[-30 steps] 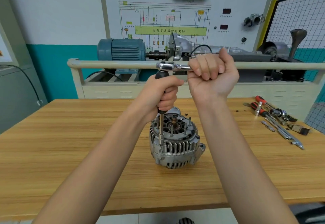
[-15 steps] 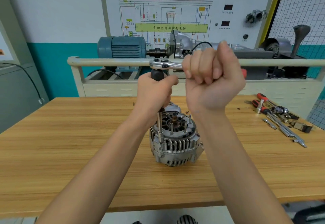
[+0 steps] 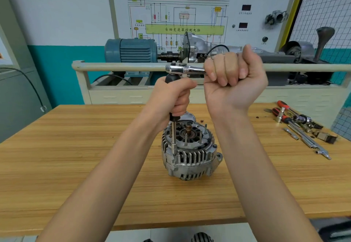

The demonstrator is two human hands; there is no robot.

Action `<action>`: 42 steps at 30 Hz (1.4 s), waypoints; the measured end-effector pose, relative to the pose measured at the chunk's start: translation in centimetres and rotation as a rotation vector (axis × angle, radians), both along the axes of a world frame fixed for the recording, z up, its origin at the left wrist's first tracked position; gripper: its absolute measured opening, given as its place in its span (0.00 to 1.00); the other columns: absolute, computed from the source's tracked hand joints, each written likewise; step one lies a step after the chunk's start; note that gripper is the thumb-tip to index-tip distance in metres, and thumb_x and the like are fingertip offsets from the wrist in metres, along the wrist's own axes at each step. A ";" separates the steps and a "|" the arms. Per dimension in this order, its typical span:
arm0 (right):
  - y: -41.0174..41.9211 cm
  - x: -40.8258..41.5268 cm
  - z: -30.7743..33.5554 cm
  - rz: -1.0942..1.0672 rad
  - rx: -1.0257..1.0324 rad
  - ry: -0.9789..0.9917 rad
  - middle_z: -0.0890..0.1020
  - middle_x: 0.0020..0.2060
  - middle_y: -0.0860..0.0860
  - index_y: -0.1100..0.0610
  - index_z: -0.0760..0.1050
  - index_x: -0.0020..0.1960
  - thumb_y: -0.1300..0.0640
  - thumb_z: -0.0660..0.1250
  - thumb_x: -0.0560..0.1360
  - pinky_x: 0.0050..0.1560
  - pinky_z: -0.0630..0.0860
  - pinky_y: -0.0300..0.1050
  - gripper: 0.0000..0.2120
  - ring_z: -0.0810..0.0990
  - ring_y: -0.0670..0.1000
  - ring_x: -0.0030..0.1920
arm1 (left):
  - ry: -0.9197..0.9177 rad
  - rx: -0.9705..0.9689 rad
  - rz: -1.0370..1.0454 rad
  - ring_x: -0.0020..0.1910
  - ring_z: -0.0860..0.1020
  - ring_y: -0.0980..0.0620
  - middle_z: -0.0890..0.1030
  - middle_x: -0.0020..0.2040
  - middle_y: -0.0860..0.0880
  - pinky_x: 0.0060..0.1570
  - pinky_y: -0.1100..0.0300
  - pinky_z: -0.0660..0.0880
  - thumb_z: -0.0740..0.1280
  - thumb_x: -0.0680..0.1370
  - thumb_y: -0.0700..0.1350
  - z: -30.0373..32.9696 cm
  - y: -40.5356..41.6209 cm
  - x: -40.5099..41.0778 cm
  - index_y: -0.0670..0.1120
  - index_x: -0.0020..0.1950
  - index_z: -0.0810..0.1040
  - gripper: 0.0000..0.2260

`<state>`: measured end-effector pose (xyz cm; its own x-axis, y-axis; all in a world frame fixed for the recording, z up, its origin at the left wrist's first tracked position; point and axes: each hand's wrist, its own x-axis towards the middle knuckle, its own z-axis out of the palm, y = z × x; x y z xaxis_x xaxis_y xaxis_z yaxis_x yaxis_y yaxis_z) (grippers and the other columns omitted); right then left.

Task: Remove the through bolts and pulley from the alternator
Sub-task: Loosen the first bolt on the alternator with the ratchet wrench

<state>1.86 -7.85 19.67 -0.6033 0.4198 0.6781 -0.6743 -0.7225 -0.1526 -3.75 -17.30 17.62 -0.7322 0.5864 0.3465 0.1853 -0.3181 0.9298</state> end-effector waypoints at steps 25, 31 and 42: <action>0.5 -0.4 0.3 0.107 -0.079 -0.040 0.59 0.15 0.47 0.55 0.61 0.19 0.60 0.57 0.72 0.22 0.59 0.37 0.22 0.58 0.46 0.17 | -0.026 -0.004 -0.082 0.16 0.54 0.56 0.58 0.18 0.53 0.19 0.68 0.52 0.62 0.78 0.38 0.4 -0.1 0.0 0.50 0.21 0.60 0.26; -3.9 0.8 -0.8 -0.496 0.185 0.198 0.61 0.17 0.49 0.55 0.57 0.25 0.68 0.58 0.72 0.27 0.57 0.40 0.21 0.59 0.45 0.20 | -0.033 0.062 0.270 0.18 0.56 0.55 0.61 0.19 0.54 0.20 0.67 0.53 0.61 0.75 0.33 0.3 0.8 0.8 0.49 0.25 0.62 0.20; 1.0 -0.6 0.4 0.175 -0.054 -0.056 0.59 0.15 0.48 0.55 0.61 0.19 0.60 0.57 0.72 0.22 0.58 0.38 0.23 0.54 0.46 0.18 | 0.109 0.007 0.044 0.20 0.62 0.51 0.66 0.21 0.49 0.23 0.63 0.62 0.66 0.74 0.33 0.1 -0.4 -0.1 0.45 0.27 0.67 0.17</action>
